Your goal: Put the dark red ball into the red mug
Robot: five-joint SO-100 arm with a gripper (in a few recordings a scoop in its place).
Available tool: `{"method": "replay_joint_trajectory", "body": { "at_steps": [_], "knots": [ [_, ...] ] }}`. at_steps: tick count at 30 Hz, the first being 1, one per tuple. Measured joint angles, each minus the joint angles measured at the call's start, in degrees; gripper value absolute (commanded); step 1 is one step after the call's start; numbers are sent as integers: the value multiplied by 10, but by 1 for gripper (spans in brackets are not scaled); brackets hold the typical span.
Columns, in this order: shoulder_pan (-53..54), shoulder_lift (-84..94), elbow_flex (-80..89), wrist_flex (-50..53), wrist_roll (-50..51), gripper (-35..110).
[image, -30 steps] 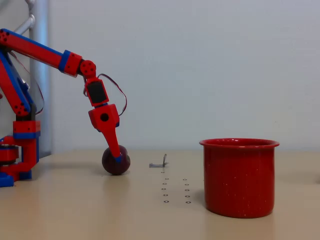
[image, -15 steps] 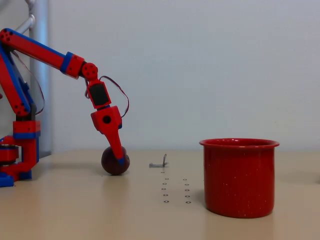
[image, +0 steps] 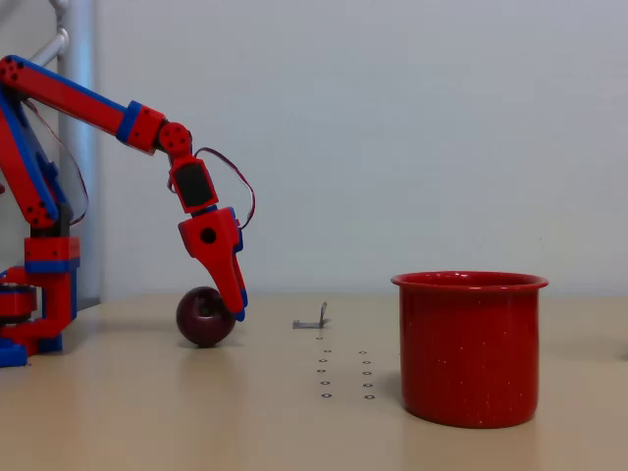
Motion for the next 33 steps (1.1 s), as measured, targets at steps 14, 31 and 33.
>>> {"method": "replay_joint_trajectory", "body": {
  "at_steps": [14, 31, 33],
  "knots": [
    [32, 89, 1, 149, -31, 35],
    [44, 192, 116, 149, -65, 36],
    [47, 202, 127, 156, -66, 36]
  ]
}}
